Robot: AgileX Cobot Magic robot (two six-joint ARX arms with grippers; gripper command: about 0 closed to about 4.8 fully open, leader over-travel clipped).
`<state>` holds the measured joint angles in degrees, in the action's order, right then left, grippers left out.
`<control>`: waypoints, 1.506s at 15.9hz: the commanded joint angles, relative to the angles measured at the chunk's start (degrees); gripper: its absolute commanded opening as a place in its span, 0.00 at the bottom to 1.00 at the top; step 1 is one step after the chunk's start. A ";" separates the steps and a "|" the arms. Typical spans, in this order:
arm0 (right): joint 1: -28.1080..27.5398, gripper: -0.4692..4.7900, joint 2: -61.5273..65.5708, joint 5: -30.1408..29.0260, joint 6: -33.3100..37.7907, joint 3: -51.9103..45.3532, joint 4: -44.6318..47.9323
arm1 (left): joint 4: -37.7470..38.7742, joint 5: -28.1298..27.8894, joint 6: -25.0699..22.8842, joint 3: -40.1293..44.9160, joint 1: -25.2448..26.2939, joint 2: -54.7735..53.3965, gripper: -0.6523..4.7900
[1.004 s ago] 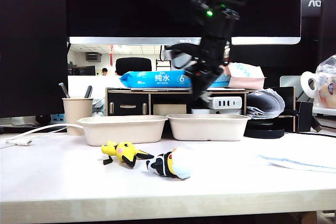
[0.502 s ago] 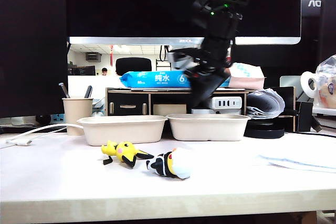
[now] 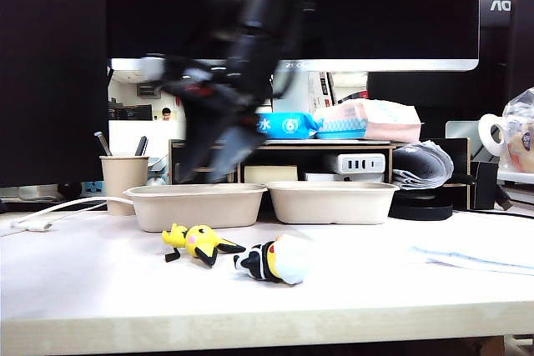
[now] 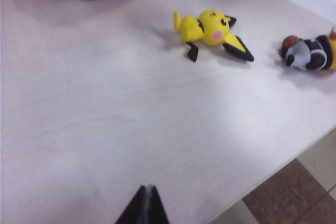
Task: Put the dolls with similar sizes into the same paper box, while dolls with different sizes go into separate paper boxes.
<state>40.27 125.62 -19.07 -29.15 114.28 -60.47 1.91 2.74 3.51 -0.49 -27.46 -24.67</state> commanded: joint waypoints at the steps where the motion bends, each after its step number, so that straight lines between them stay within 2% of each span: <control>1: 3.61 0.85 2.10 3.43 -1.33 0.20 0.22 | -0.94 0.02 0.11 -0.07 0.09 0.15 0.11; 4: 5.18 0.85 4.96 9.09 -1.57 0.20 0.44 | -0.94 0.00 0.04 -0.07 0.09 0.42 0.11; 7: 5.14 0.83 6.36 8.92 -1.55 0.20 0.79 | -0.92 0.02 -0.02 -0.04 0.07 0.42 0.11; 8: 5.16 0.75 6.75 8.96 -1.55 0.20 0.96 | -0.96 0.00 -0.02 -0.04 0.07 0.42 0.11; 10: 5.14 0.49 7.37 8.98 -1.55 0.22 1.16 | -0.94 0.02 0.00 -0.04 0.07 0.42 0.11; 12: 5.11 0.48 7.50 9.09 -1.60 0.22 1.84 | -0.94 0.00 -0.02 -0.04 0.07 0.42 0.11; 13: 5.07 0.38 7.50 9.09 -1.55 0.24 2.89 | -0.94 0.00 0.00 -0.04 0.07 0.42 0.11; 14: 4.94 0.35 7.48 9.09 -1.51 0.24 3.48 | -0.94 0.00 -0.02 -0.04 0.07 0.46 0.11; 19: 4.66 0.35 6.36 9.11 -0.98 0.39 3.93 | -0.72 0.00 -0.04 -0.04 0.09 4.96 0.11; 22: 4.42 0.35 3.74 9.09 -0.85 0.81 6.62 | -0.72 0.00 -0.04 -0.04 0.09 11.69 0.11; 24: 3.82 0.35 3.41 9.09 -0.85 5.51 8.48 | -0.74 0.07 -0.04 -0.07 1.53 16.83 0.11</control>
<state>44.21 129.54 -10.02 -30.22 118.69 -53.56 1.56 2.83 3.49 -0.49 -26.76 -8.40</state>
